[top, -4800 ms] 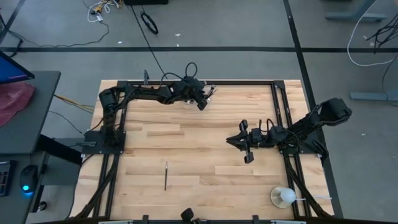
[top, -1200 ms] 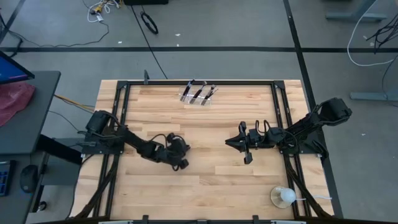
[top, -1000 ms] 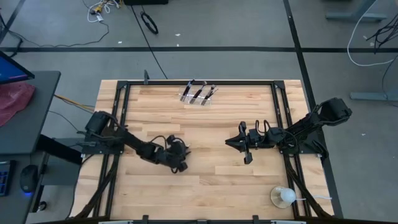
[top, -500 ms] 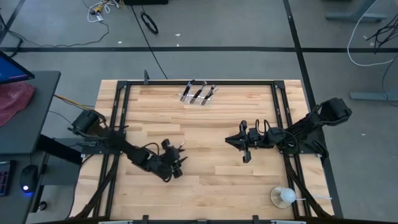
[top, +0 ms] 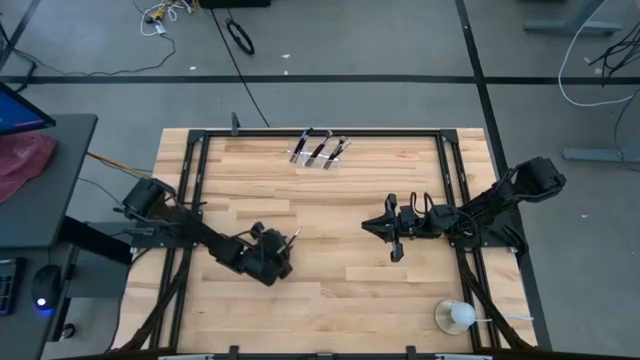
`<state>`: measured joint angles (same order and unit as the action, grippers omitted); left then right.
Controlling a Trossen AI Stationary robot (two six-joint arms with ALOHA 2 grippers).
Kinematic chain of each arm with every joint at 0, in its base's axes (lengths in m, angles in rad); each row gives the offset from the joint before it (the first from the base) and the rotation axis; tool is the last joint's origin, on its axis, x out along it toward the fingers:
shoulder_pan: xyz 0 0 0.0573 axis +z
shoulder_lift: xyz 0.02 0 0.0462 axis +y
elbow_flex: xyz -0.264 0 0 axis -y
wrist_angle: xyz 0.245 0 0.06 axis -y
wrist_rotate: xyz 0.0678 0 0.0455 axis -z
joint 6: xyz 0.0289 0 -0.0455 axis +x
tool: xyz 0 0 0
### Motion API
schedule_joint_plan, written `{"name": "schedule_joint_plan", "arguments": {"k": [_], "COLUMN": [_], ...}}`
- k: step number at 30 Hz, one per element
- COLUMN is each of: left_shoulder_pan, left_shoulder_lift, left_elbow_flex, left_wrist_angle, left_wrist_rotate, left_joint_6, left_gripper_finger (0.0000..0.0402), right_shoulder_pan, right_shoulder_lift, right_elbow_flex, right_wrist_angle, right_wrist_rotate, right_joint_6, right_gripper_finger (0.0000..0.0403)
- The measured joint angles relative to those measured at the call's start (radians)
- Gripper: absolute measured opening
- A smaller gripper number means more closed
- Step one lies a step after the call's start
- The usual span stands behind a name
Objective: Put items in baskets/containers
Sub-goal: Put the black liner brush into the transparent organizer
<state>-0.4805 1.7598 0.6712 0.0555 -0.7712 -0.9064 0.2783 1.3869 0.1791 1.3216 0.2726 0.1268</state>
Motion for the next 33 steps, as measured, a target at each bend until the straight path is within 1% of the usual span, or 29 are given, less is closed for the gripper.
{"name": "schedule_joint_plan", "arguments": {"k": [5, 8, 11, 16, 17, 19, 21, 23, 26, 29, 33], "left_shoulder_pan": [-0.001, -0.002, -0.002, -0.002, -0.002, -0.002, -0.002, -0.002, 0.002, 0.017, 0.05], "left_shoulder_lift": [0.041, 0.068, 0.082, 0.089, 0.089, 0.089, 0.09, 0.092, 0.092, 0.079, 0.05], "left_elbow_flex": [0.003, 0.004, 0.006, 0.008, 0.008, 0.008, 0.006, 0.001, -0.004, -0.007, -0.003], "left_wrist_angle": [0.006, 0.006, 0.006, 0.0, -0.001, -0.002, 0.008, 0.043, 0.148, 0.256, 0.47], "left_wrist_rotate": [0.017, 0.017, 0.028, 0.049, 0.048, 0.047, 0.042, 0.031, 0.029, 0.054, 0.103], "left_joint_6": [-0.003, -0.003, -0.003, 0.006, 0.01, 0.014, 0.018, 0.053, 0.147, 0.252, 0.43], "left_gripper_finger": [0.0176, 0.0161, 0.0122, 0.0031, 0.0019, 0.0015, 0.0021, 0.0022, 0.0014, 0.0011, 0.0014], "right_shoulder_pan": [0.0, 0.0, 0.0, 0.0, 0.001, 0.001, 0.001, 0.0, 0.0, 0.0, 0.0], "right_shoulder_lift": [0.0, 0.0, 0.0, 0.0, 0.0, 0.0, 0.0, 0.0, 0.0, 0.003, 0.064], "right_elbow_flex": [0.0, 0.0, 0.0, 0.0, 0.0, 0.0, 0.0, 0.0, 0.001, 0.025, 0.11], "right_wrist_angle": [-0.003, -0.004, -0.005, -0.007, -0.007, -0.008, -0.01, -0.02, -0.06, -0.168, -0.316], "right_wrist_rotate": [0.0, 0.0, 0.0, -0.001, -0.001, -0.003, -0.007, -0.028, -0.047, -0.048, -0.052], "right_joint_6": [0.0, 0.0, 0.003, 0.011, 0.012, 0.018, 0.028, 0.043, 0.081, 0.127, 0.153], "right_gripper_finger": [0.0041, 0.0041, 0.0041, 0.0041, 0.0041, 0.0041, 0.0041, 0.0041, 0.0041, 0.0044, 0.0067]}}
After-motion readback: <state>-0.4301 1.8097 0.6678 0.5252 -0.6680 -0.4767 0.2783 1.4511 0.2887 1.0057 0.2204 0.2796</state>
